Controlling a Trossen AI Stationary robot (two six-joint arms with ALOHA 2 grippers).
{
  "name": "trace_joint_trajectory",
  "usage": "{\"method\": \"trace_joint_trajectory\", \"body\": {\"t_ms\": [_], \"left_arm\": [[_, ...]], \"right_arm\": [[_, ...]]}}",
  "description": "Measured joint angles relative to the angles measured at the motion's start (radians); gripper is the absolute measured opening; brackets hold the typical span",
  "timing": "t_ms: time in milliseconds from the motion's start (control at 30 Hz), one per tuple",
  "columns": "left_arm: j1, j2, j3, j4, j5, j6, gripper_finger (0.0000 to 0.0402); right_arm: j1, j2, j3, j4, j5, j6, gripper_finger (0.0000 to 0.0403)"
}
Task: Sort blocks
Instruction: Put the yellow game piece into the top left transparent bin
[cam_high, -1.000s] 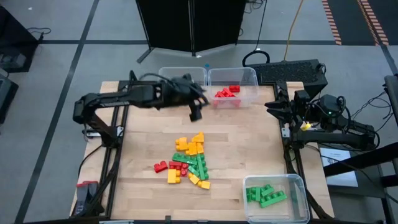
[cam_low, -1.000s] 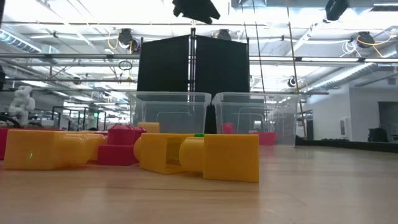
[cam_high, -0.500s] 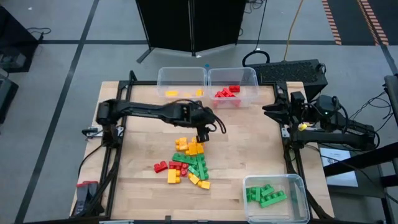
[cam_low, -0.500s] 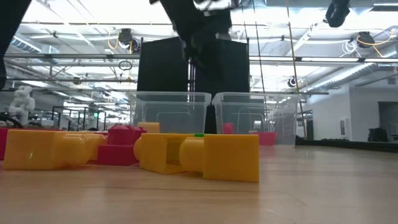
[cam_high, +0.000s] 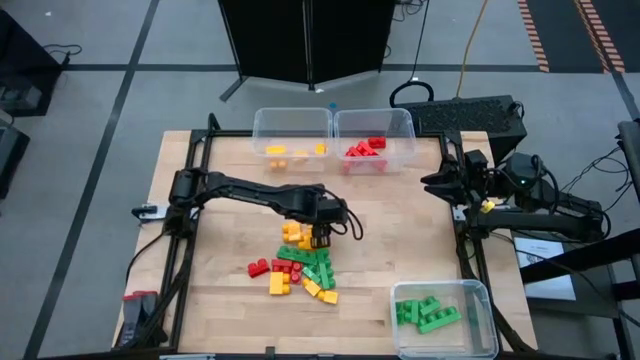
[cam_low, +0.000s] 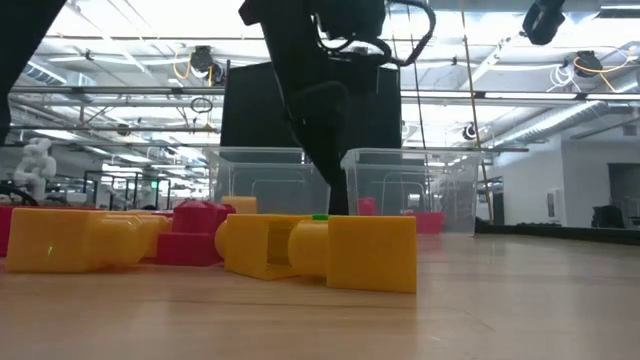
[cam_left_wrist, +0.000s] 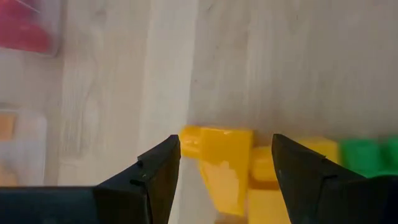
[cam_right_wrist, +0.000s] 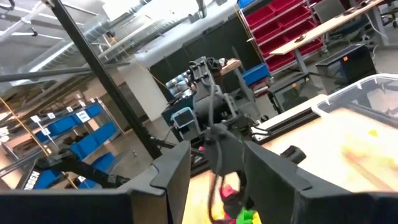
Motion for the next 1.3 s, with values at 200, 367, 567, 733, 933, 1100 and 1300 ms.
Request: {"method": "trace_joint_trajectory", "body": {"t_ms": [200,367,567,733,933,1100,1300], "left_arm": [[0.007,0.013,-0.051,0.017,-0.007,0.0,0.0219],[0.013,0.015,-0.133,0.079,0.007,0.001,0.0219],[0.011,0.014,-0.185,0.153,0.032,0.02,0.0219],[0.012,0.014,-0.187,0.183,0.032,0.021,0.0215],[0.012,0.014,-0.187,0.226,0.031,0.022,0.0161],[0.012,0.012,-0.184,0.231,0.02,0.021,0.0101],[0.016,-0.007,-0.145,0.218,-0.007,0.021,0.008]], "right_arm": [[0.0,0.0,0.0,-0.012,0.0,-0.002,0.0144],[0.0,0.0,0.0,-0.013,0.0,0.005,0.0144],[0.0,0.0,0.0,-0.036,0.0,0.005,0.0144],[0.0,0.0,0.0,-0.036,0.0,0.005,0.0144],[0.0,0.0,0.0,-0.036,0.0,0.005,0.0144],[0.0,0.0,0.0,-0.035,0.0,0.005,0.0144],[0.0,0.0,0.0,-0.035,0.004,0.002,0.0144]]}}
